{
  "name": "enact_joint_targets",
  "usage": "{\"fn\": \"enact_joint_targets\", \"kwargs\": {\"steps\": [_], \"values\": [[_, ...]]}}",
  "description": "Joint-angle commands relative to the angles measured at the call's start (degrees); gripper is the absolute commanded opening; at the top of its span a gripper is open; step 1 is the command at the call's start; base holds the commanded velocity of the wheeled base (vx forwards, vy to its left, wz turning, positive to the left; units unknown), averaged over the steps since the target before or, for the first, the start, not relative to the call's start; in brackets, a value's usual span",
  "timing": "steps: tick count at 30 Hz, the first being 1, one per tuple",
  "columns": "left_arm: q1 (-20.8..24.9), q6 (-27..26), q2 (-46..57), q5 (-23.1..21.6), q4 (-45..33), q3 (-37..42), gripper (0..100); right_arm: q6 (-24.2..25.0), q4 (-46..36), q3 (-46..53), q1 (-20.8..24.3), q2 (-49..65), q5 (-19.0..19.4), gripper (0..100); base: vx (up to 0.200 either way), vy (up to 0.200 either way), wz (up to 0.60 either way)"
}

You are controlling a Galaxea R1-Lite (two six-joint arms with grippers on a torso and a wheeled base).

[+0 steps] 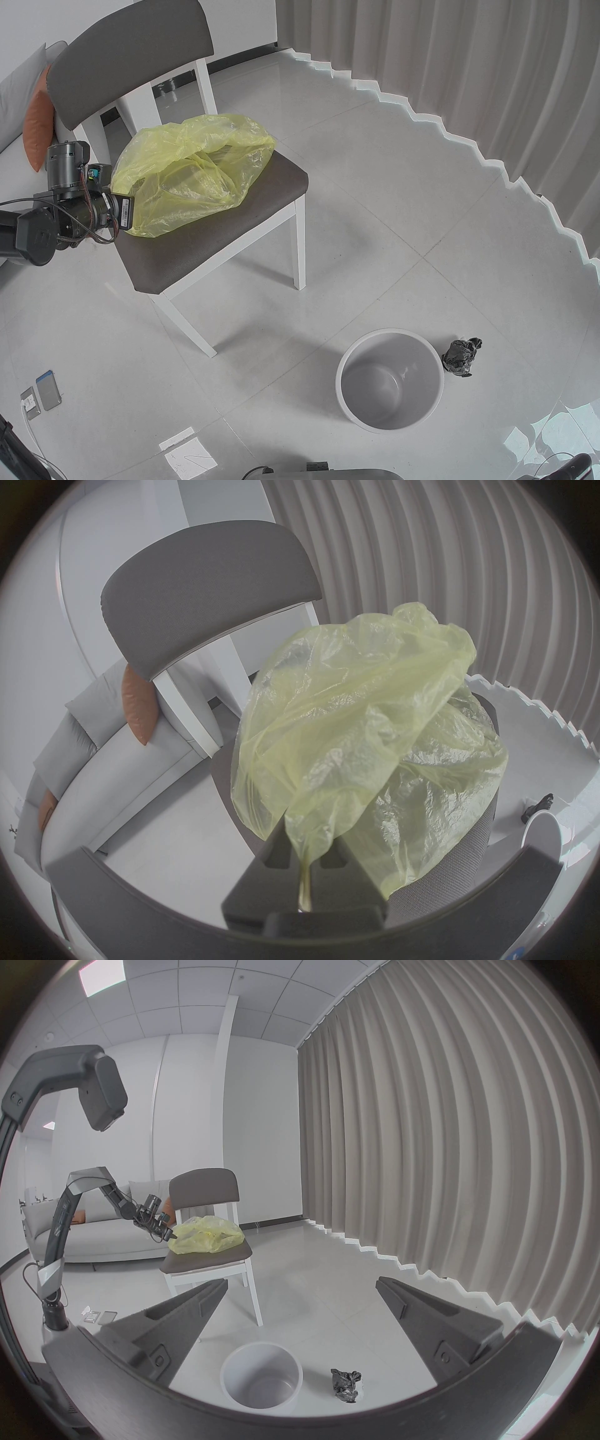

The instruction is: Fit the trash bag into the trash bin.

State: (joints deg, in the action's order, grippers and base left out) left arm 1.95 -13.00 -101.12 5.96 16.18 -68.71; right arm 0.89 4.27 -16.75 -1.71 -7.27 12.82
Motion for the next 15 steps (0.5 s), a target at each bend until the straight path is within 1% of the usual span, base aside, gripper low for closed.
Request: {"fn": "enact_joint_targets", "kwargs": {"steps": [1,4,6,9,11,12,13,15], "values": [[0.33,-0.01,2.24,-1.74,0.79,0.42,0,0.52,-0.05,-3.55,0.12,-5.21,0.1,100,0.0,0.0,0.0],[3.06,-0.54,6.37,-5.35,1.23,0.33,0,0.69,-0.14,-6.98,0.56,-11.19,0.18,100,0.0,0.0,0.0],[5.43,-2.47,9.19,-6.84,0.87,-0.2,0,0.6,0.04,-9.88,1.44,-16.73,0.45,100,0.0,0.0,0.0],[6.57,-12.32,13.05,-9.3,-1.59,-2.31,0,0.52,0.13,-15.51,3.29,-24.64,0.97,100,0.0,0.0,0.0],[6.93,-17.33,15.6,-12.55,-6.33,-4.68,0,0.34,0.13,-19.11,4.17,-29.12,0.97,100,0.0,0.0,0.0],[7.37,-18.47,16.66,-13.87,-8.62,-5.56,0,0.34,0.39,-20.16,4.52,-30.79,1.06,100,0.0,0.0,0.0],[8.86,-19.7,18.33,-15.8,-12.84,-6.97,0,0.08,0.66,-21.75,4.78,-33.43,1.15,100,0.0,0.0,0.0],[11.94,-19.96,20.7,-17.12,-17.32,-8.2,0,-0.01,0.66,-23.59,4.96,-36.77,1.24,100,0.0,0.0,0.0]]}}
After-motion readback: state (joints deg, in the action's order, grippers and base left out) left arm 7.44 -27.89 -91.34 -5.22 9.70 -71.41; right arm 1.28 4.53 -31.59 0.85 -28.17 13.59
